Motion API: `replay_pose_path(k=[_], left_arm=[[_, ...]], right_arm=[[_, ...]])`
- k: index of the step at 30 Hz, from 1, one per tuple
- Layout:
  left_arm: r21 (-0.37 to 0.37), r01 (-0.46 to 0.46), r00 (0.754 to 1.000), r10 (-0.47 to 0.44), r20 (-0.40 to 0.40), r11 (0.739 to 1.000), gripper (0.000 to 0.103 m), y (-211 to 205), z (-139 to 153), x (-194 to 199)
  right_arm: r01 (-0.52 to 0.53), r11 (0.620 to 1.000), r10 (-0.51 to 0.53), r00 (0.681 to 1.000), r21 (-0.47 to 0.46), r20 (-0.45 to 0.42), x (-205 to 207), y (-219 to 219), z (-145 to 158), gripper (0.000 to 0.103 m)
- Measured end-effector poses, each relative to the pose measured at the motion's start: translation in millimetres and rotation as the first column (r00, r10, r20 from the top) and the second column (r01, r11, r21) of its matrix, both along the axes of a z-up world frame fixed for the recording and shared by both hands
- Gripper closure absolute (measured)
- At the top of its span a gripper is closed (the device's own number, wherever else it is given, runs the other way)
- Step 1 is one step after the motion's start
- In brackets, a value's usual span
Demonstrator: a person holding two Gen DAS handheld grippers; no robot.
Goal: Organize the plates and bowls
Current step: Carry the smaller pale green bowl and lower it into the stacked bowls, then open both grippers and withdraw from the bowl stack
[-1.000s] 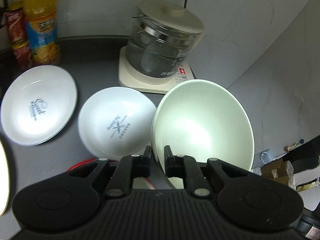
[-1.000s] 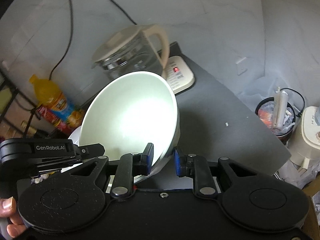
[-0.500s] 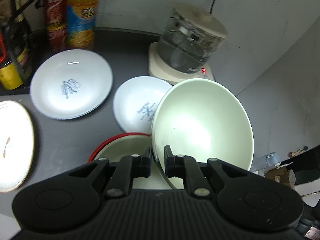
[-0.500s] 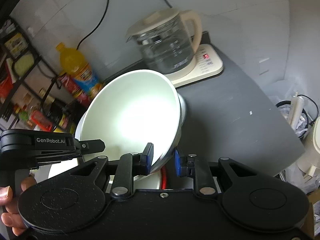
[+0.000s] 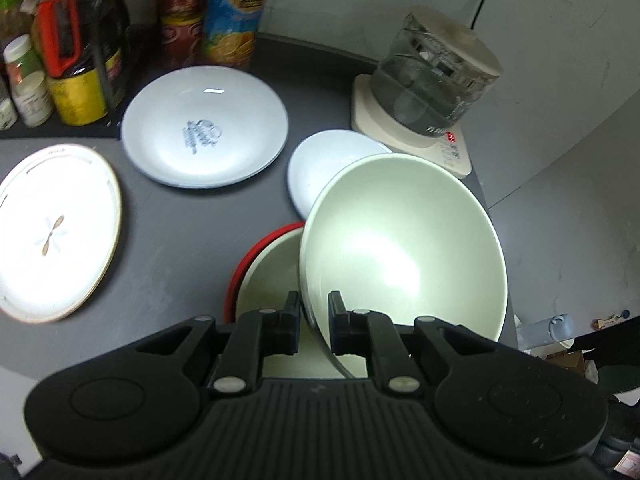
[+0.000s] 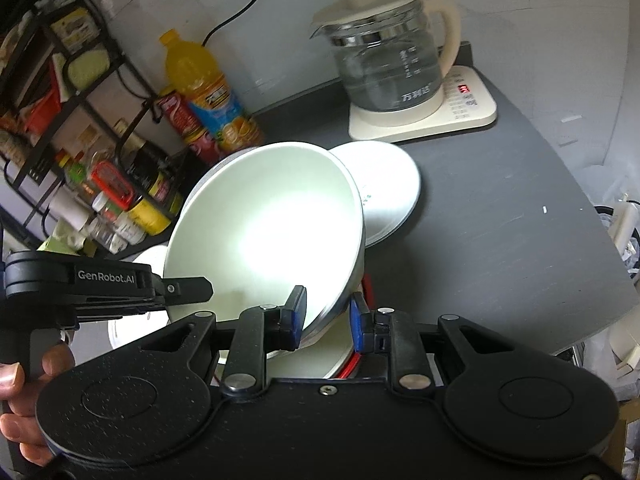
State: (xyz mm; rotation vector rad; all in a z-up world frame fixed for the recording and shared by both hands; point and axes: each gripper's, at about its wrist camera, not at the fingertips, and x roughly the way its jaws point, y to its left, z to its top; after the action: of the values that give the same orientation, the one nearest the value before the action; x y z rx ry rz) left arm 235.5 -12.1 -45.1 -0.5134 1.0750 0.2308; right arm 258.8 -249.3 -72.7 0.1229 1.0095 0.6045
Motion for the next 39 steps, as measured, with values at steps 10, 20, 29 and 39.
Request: replay_pose_path(k=[10,20,29,39], left_arm=[[0.001,-0.039,0.998,0.039,-0.052,0.999,0.092,0.9,-11.4,-15.0],[0.020,-0.069,0.993,0.071,-0.099,0.997,0.092,-0.7,-23.5,-19.0],[0.074,-0.094,0.991,0.100,-0.087,0.993,0.092,1.4,-18.9,-21.5],[0.112,-0.110,0.989,0.120,-0.085,0.988,0.088,-1.3,-8.7,-32.0]], right_arm=[[-0.056,0.998,0.055,0.998,-0.025,-0.027,-4.7,5.6,-7.7,0.080],[-0.094,0.995,0.092,0.994,-0.034,-0.057,-6.4,9.5,-17.0,0.079],[-0.121,0.992,0.119,0.992,-0.022,-0.051,-6.6,11.4,-18.8,0.075],[-0.104,0.994,0.104,0.995,0.032,-0.010,-10.4,-3.6,-12.5,0.089]])
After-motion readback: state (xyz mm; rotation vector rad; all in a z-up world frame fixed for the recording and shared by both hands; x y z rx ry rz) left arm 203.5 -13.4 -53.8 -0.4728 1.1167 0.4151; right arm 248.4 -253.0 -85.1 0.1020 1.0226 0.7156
